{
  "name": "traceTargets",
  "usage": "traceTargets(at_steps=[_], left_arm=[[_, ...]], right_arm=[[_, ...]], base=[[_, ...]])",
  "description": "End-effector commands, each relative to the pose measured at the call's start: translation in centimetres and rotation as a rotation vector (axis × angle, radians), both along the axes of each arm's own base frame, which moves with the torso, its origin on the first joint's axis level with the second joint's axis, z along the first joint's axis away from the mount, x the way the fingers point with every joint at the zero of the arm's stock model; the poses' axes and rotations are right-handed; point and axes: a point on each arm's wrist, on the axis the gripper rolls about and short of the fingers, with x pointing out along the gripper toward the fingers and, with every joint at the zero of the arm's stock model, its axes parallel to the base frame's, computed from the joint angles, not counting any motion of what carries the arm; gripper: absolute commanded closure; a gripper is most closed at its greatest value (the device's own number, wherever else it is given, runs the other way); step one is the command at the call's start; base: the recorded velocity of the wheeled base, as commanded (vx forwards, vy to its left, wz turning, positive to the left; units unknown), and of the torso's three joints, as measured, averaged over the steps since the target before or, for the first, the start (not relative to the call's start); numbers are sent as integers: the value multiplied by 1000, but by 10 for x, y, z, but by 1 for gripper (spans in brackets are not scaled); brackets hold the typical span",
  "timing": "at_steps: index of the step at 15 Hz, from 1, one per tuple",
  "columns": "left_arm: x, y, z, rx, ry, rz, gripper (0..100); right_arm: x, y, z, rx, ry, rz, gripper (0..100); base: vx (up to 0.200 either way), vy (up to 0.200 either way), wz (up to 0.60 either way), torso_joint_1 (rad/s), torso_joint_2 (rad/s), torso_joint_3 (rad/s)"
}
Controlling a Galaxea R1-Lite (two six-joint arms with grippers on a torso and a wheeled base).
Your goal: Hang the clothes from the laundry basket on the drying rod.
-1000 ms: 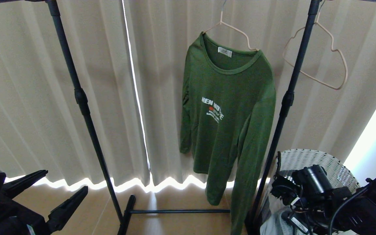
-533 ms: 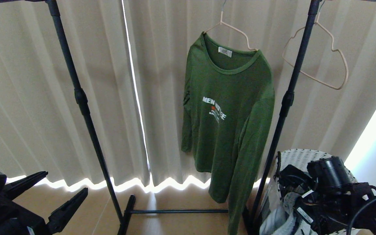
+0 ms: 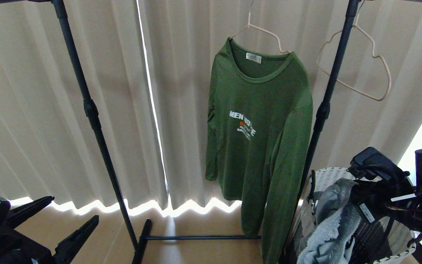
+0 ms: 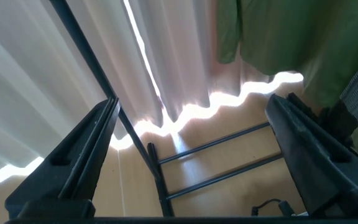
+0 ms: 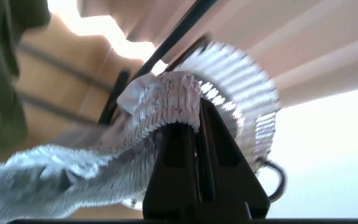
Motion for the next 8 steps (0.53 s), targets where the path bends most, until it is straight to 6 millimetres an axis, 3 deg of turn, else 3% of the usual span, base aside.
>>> traceTargets(at_steps=[1, 5, 8], left_arm=[[0, 0, -1, 1, 2, 1, 0], [0, 0, 0, -1, 1, 1, 0], [-2, 1, -6, 52, 13, -9, 0]], right_arm=[[-4, -1, 14, 16, -62, 1, 100], [0, 0, 19, 20, -77, 1, 100], [2, 1, 24, 31, -98, 12, 100]], base=[[-200, 0, 0, 2, -2, 2], [-200, 0, 0, 4, 1, -1], [0, 0, 0, 0, 0, 0]])
